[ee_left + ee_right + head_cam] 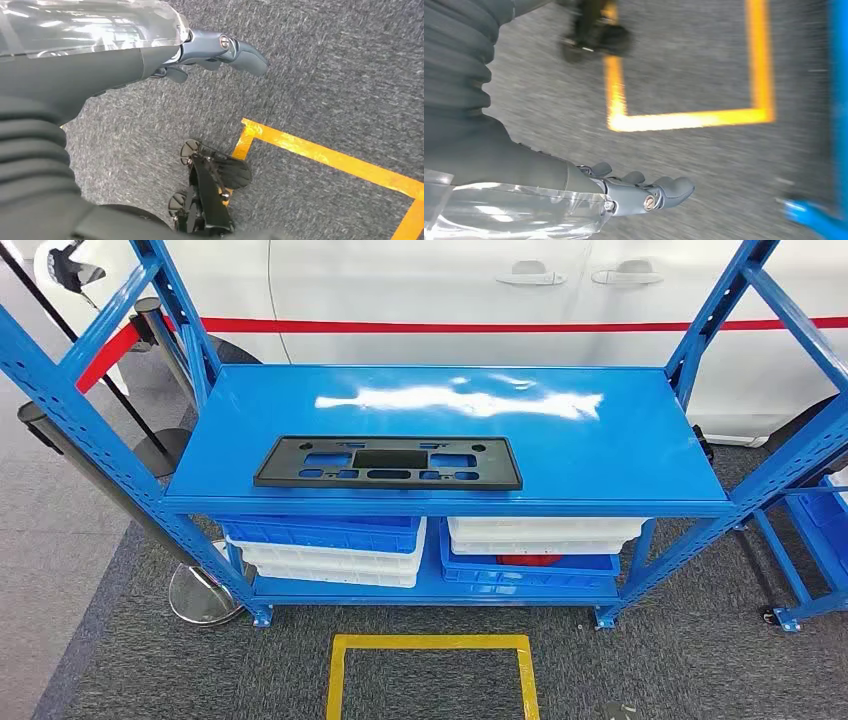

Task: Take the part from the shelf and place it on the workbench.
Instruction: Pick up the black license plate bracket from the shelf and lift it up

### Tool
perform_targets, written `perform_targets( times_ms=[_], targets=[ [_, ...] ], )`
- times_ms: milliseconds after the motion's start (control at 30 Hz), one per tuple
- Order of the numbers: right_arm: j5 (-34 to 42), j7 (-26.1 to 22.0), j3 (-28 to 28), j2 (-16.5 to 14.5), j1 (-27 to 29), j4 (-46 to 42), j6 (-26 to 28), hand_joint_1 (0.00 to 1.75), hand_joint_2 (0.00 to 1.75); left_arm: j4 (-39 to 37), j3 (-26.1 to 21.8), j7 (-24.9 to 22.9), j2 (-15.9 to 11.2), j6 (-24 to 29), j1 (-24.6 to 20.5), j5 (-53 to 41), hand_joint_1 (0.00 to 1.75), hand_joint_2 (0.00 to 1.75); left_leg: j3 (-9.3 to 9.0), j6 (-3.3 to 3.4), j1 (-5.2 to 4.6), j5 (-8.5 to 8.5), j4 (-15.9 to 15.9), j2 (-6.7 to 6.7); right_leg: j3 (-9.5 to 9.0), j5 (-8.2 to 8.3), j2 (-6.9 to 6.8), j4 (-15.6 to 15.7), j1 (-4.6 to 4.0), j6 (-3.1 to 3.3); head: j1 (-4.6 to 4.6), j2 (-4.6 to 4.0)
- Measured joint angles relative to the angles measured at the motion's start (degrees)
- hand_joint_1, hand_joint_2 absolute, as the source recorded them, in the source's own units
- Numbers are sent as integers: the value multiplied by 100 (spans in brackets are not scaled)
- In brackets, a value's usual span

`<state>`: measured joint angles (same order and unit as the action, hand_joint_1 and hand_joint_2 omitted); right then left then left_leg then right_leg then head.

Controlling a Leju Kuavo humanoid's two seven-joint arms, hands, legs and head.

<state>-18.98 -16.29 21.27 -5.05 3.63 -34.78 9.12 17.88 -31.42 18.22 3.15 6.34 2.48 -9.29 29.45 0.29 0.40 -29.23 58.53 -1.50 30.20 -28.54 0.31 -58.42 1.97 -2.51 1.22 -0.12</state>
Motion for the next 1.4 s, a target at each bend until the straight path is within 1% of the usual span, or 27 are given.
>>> perform_targets(
  times_ms=[67,233,467,533,600,633,667,733,767,800,833,867,900,933,967,1000,1033,1100,1133,1167,1200,1233,1267,1300,1333,1367,1400],
  targets=[
    [4,-45,-57,1,11,-188,8,0,175,-8,-38,21,0,-1,-5,-30,0,0,0,0,0,0,0,0,0,0,0,0,0,0,1,0],
    [-24,-266,-427,47,54,-1174,100,0,175,-51,-214,138,0,-2,-48,-200,0,0,1,0,0,0,0,0,2,0,0,0,0,0,1,-1],
    [-152,-552,-1027,251,95,-2505,348,0,175,-105,-411,358,-5,-2,-109,-471,0,0,2,5,-9,-4,13,0,0,8,0,11,13,-7,1,0],
    [-204,-631,-1220,305,108,-2876,441,0,175,-115,-457,440,-31,2,-135,-560,0,0,3,54,-27,8,6,1,-10,42,-2,64,41,-49,9,1],
    [-278,-707,-1415,369,121,-3237,544,0,175,-125,-504,529,-51,6,-173,-651,0,0,-71,136,-2,105,-161,10,-25,53,-14,98,47,-91,5,1],
    [-322,-741,-1516,407,124,-3409,595,0,175,-133,-522,573,-50,8,-192,-698,0,0,-117,166,14,161,-264,20,22,-11,-18,4,36,-89,-3,1],
    [-371,-770,-1628,445,127,-3579,647,0,175,-143,-539,618,-48,12,-208,-746,0,0,-156,189,31,208,-345,27,134,-134,-23,-218,23,-76,-14,1],
    [-469,-809,-1873,525,138,-3889,734,0,175,-165,-580,705,-46,25,-232,-842,0,0,-163,202,21,223,-373,37,530,-451,-24,-952,8,-58,-22,1],
    [-517,-821,-2006,567,148,-4037,771,0,175,-175,-609,751,-49,33,-244,-890,0,0,-160,196,17,215,-364,35,714,-527,-25,-1266,6,-59,-23,1],
    [-563,-828,-2145,612,153,-4177,802,0,175,-185,-637,797,-51,41,-255,-937,0,0,-165,186,15,199,-351,28,819,-493,-26,-1406,7,-62,-23,1],
    [-604,-834,-2289,655,153,-4314,825,0,175,-194,-663,841,-53,49,-266,-984,0,0,-176,166,18,175,-332,18,812,-340,-27,-1315,13,-65,-22,1],
    [-643,-837,-2438,698,149,-4451,841,0,175,-204,-684,884,-55,54,-278,-1035,0,0,-190,138,24,138,-299,7,702,-103,-27,-1016,22,-69,-23,1],
    [-680,-837,-2589,741,140,-4583,849,0,175,-213,-699,925,-55,58,-288,-1084,0,0,-194,100,30,92,-254,-4,555,83,-22,-667,31,-66,-23,0],
    [-718,-837,-2741,778,130,-4710,852,0,175,-222,-717,966,-57,67,-301,-1132,0,0,-178,54,22,40,-189,-14,431,201,-12,-361,27,-49,-28,0],
    [-763,-832,-2894,813,125,-4839,858,0,175,-232,-740,1009,-61,79,-317,-1182,0,0,-152,10,13,-1,-137,-20,364,239,-4,-184,19,-12,-31,0],
    [-818,-822,-3051,846,119,-4967,873,0,175,-240,-765,1049,-64,92,-333,-1230,0,0,-124,-29,5,-27,-108,-23,354,201,5,-142,2,34,-33,0],
    [-888,-810,-3210,875,115,-5095,897,0,175,-250,-792,1087,-68,104,-351,-1280,0,0,-106,-62,-1,-40,-94,-25,369,186,8,-141,-14,86,-36,1],
    [-1080,-778,-3522,934,107,-5341,977,0,175,-266,-828,1152,-73,115,-380,-1383,0,0,-102,-115,20,-81,-67,0,375,180,-2,-145,-11,175,-32,1],
    [-1196,-760,-3665,958,99,-5451,1030,0,175,-273,-839,1180,-75,117,-396,-1431,0,0,-59,-141,27,-155,49,30,370,178,-13,-133,-5,212,-28,1],
    [-1327,-738,-3800,978,93,-5552,1090,0,175,-280,-848,1205,-80,119,-414,-1476,0,0,48,-166,32,-288,285,61,364,175,-27,-125,0,241,-25,1],
    [-1470,-711,-3931,996,88,-5643,1158,0,175,-287,-858,1227,-85,121,-432,-1519,0,0,225,-187,33,-457,639,88,361,169,-43,-124,-6,258,-21,0],
    [-1619,-683,-4058,1014,86,-5721,1226,0,175,-295,-873,1245,-89,123,-445,-1558,0,0,447,-201,33,-628,1053,100,360,162,-57,-125,-13,272,-20,1],
    [-1778,-650,-4190,1033,85,-5793,1299,0,175,-303,-891,1262,-93,125,-454,-1600,0,0,652,-207,33,-733,1409,103,357,156,-68,-126,-20,279,-20,1],
    [-1940,-615,-4318,1051,85,-5863,1376,0,175,-312,-910,1278,-94,127,-458,-1641,0,0,781,-204,33,-725,1592,104,350,150,-75,-126,-27,285,-20,0],
    [-2102,-578,-4441,1067,84,-5934,1456,0,175,-320,-926,1293,-94,131,-459,-1678,0,0,800,-189,33,-593,1541,105,335,142,-78,-126,-31,288,-20,1],
    [-2261,-541,-4556,1079,84,-6010,1540,0,175,-327,-939,1308,-96,135,-462,-1718,0,0,708,-166,32,-363,1261,105,313,133,-77,-126,-33,285,-20,1],
    [-2419,-510,-4660,1086,84,-6095,1626,0,175,-333,-949,1324,-99,139,-469,-1754,0,0,553,-135,29,-114,849,110,289,122,-76,-125,-35,277,-20,1]
  ],
)
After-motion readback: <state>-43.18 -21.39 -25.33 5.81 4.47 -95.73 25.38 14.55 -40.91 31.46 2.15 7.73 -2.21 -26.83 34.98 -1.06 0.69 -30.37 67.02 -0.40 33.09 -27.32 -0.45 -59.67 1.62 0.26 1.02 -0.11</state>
